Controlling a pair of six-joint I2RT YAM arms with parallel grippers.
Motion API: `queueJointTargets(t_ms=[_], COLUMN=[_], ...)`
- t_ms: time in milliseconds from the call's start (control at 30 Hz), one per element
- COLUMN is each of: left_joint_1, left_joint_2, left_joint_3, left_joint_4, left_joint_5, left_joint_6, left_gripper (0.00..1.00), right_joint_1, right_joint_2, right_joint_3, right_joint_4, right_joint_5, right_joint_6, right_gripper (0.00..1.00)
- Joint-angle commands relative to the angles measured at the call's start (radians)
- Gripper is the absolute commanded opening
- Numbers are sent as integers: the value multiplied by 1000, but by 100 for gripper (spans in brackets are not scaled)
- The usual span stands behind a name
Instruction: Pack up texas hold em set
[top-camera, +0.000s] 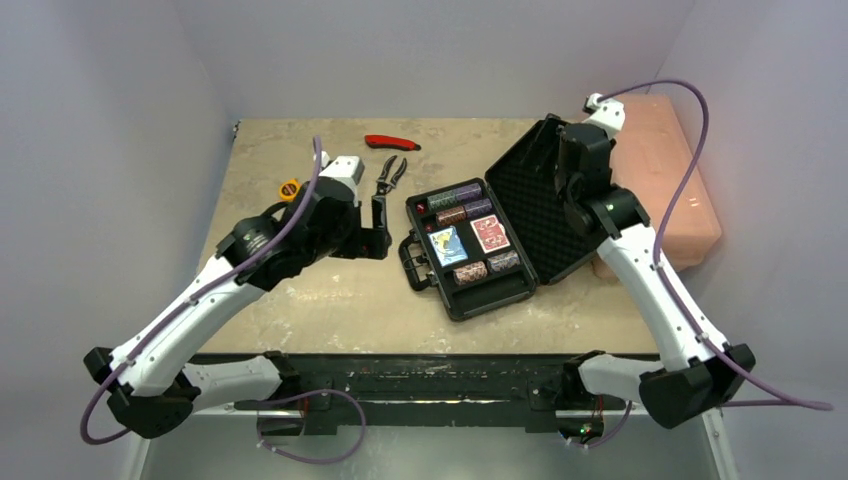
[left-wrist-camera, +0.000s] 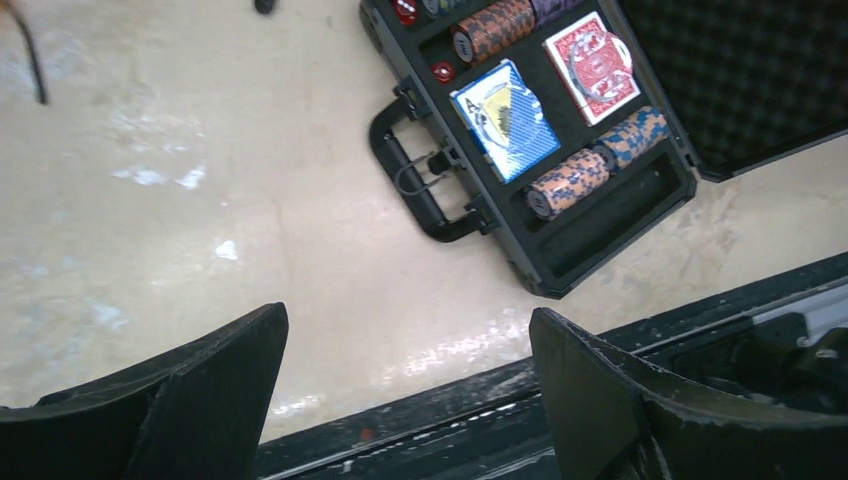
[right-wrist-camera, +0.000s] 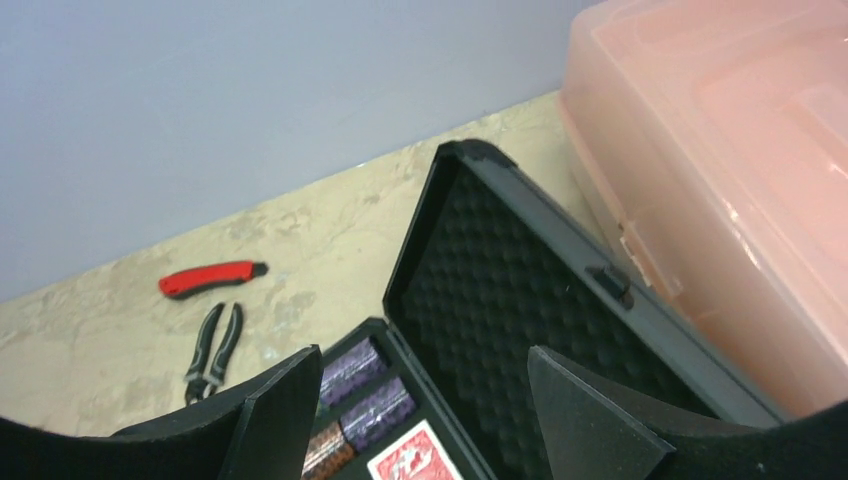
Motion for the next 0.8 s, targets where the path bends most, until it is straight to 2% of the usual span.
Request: queueJointTargets(t_ms=[0, 200, 300, 433, 767], left_joint_1=[7, 7, 6, 7, 8], left_joint_2=[-57, -104, -183, -247, -246], left_joint_3=[59, -62, -178, -296, -299], left_joint_4=[-109, -44, 60, 156, 133], left_joint_5=[-127, -344, -315, -289, -297], left_joint_6=[228, 337, 338, 360, 358], left_gripper=[91, 89, 89, 88, 87], right_joint_1=[-85, -211, -261, -316, -441], right_joint_2=[87, 211, 252, 262, 232], right_joint_3=[116, 235, 248, 201, 16], right_joint_4=[-12, -64, -73, -45, 94], right_joint_5=[-38, -103, -136, -182, -342], right_joint_6=[-30, -31, -33, -13, 19], right_gripper=[78, 72, 66, 64, 59])
